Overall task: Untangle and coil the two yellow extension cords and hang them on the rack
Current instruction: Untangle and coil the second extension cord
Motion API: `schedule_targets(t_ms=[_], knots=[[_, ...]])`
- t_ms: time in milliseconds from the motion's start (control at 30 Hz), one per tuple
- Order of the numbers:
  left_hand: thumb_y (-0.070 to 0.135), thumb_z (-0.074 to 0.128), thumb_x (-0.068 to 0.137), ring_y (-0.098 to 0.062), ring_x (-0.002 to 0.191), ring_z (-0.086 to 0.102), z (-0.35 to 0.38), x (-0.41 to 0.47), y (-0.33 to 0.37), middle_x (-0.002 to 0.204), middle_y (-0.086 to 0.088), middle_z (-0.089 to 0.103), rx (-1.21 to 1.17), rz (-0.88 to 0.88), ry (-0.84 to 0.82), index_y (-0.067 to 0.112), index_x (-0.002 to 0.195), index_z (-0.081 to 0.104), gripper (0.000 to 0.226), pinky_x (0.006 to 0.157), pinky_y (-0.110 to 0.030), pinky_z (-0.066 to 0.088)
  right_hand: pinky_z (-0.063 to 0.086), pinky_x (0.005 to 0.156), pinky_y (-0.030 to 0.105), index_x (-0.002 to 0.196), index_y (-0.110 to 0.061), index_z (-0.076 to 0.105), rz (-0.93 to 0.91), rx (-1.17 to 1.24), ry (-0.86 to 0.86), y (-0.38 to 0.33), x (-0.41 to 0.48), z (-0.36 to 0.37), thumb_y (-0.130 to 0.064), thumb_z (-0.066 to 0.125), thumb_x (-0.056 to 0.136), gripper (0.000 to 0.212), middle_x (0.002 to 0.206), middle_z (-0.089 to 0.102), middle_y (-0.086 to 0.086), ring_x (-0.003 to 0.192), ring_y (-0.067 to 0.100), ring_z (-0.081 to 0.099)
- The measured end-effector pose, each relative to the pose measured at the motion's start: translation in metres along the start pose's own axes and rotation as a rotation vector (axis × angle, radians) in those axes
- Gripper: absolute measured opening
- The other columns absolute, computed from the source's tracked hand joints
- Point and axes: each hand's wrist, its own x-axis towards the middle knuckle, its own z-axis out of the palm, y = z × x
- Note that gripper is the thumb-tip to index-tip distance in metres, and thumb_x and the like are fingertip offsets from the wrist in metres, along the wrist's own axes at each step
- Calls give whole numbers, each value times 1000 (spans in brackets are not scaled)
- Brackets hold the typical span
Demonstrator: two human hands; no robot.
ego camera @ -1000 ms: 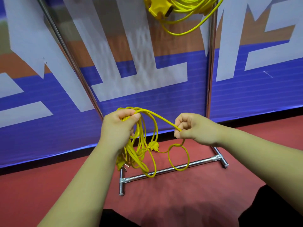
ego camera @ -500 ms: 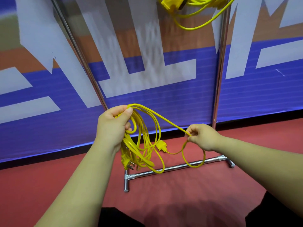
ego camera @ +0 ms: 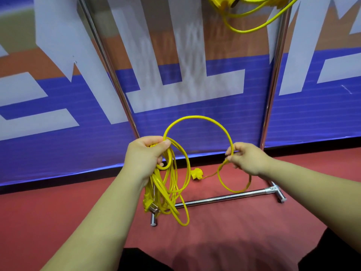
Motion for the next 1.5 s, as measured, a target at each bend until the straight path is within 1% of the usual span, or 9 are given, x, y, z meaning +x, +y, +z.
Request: schedule_targets(t_ms=[67, 200, 267, 333, 500, 567, 800, 1300, 1500], knots=[[14, 80, 84, -14, 41, 45, 4, -1, -6, 70, -20, 66, 25, -32, -6, 6, 96, 73, 17, 45, -28, 46, 46, 56, 23, 95, -16, 66, -22, 83, 1, -17, -1, -7, -8, 66, 92, 8, 68, 74, -2, 53, 5, 59], [13, 82, 81, -16, 43, 46, 11, 0, -19, 66, -14, 63, 76, -75, -26, 8, 87, 75, 11, 50, -32, 48, 47, 69, 34, 99, -14, 67, -51, 203, -9, -44, -7, -18, -15, 67, 94, 6, 83, 78, 5, 68, 12, 67], [13, 83, 79, -17, 45, 47, 15, 0, -23, 64, -13, 64, 71, -97, -27, 8, 87, 77, 11, 52, -32, 48, 48, 66, 26, 98, -11, 68, -52, 273, 16, -52, -12, -22, -14, 69, 93, 5, 84, 78, 11, 69, 13, 69], [11, 83, 79, -16, 45, 47, 20, -1, -25, 64, -12, 66, 64, -116, -18, 7, 92, 77, 14, 47, -28, 47, 51, 63, 21, 95, -11, 69, -45, 362, 39, -59, -17, -25, -12, 71, 92, 4, 86, 77, 16, 72, 20, 73], [7, 83, 79, -16, 44, 46, 31, -3, -23, 72, -16, 67, 0, -127, -33, 17, 111, 70, 36, 46, -28, 45, 54, 70, 28, 92, -10, 70, -29, 422, 79, -70, -29, -32, -16, 74, 90, 7, 83, 77, 14, 80, 27, 75], [7, 81, 81, -16, 44, 44, 36, -7, -20, 70, -15, 64, -25, -120, -49, 23, 114, 67, 40, 46, -29, 45, 53, 69, 28, 93, -12, 70, -35, 438, 83, -75, -34, -36, -18, 73, 91, 7, 85, 77, 12, 80, 24, 74], [16, 79, 84, -20, 47, 46, 56, -22, -8, 67, -19, 60, 46, -16, -174, 18, 85, 80, 2, 50, -32, 48, 54, 65, 23, 93, -15, 68, -50, 471, 52, -87, -49, -42, -19, 71, 91, 5, 89, 78, 11, 78, 19, 72], [23, 83, 82, -16, 41, 45, 88, -43, -10, 45, 0, 50, 215, -44, -411, 8, 92, 76, 18, 47, -20, 39, 54, 68, 25, 96, -18, 62, -51, 581, -16, -96, -65, -52, -22, 68, 94, 7, 92, 78, 10, 77, 16, 71], [21, 78, 86, -18, 44, 45, 88, -40, -7, 48, -3, 49, 252, 4, -405, 5, 83, 73, 17, 49, -21, 40, 54, 64, 35, 84, -16, 50, -50, 524, 174, -86, -57, -53, -20, 80, 84, 30, 85, 74, 15, 73, 22, 74]])
